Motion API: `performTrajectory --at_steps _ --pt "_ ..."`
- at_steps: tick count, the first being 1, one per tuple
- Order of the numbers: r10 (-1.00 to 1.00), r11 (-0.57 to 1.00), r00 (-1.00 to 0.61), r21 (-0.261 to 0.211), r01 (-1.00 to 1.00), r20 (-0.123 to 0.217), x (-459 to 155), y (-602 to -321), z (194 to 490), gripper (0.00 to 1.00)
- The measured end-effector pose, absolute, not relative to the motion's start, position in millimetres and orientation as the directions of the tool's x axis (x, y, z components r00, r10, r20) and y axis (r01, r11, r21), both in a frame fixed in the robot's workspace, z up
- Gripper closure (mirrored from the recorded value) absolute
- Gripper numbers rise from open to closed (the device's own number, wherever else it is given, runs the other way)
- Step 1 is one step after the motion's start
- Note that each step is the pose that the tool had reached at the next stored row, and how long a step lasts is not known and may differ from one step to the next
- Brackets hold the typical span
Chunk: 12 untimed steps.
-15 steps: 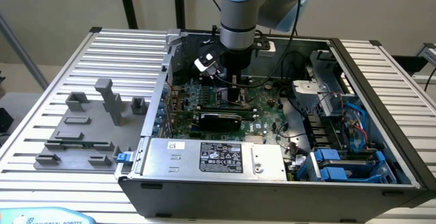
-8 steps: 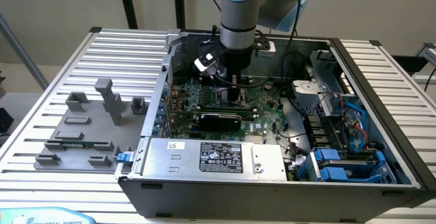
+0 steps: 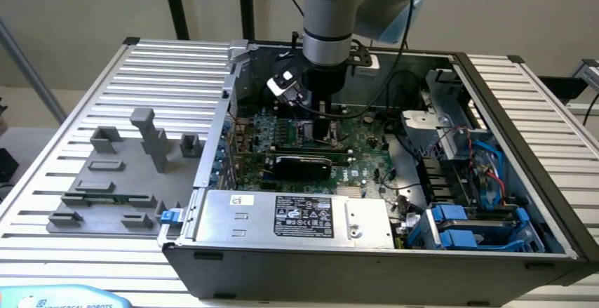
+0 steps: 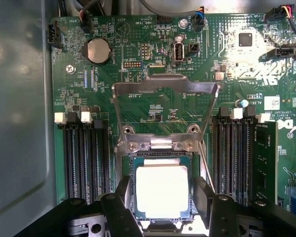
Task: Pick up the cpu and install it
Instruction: 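Place the cpu into insertion slot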
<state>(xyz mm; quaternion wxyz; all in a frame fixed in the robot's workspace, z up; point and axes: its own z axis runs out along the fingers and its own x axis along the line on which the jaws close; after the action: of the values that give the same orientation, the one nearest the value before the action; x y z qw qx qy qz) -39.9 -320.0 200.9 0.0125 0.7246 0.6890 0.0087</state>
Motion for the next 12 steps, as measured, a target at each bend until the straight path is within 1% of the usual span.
performTrajectory --at_steps 8,12 --pt "0.999 -0.05 0.05 0.03 0.998 -0.001 -42.8 -322.2 201.4 0.38" --pt "0.999 -0.051 0.05 0.029 0.998 0.014 -45.8 -322.6 201.4 0.38"
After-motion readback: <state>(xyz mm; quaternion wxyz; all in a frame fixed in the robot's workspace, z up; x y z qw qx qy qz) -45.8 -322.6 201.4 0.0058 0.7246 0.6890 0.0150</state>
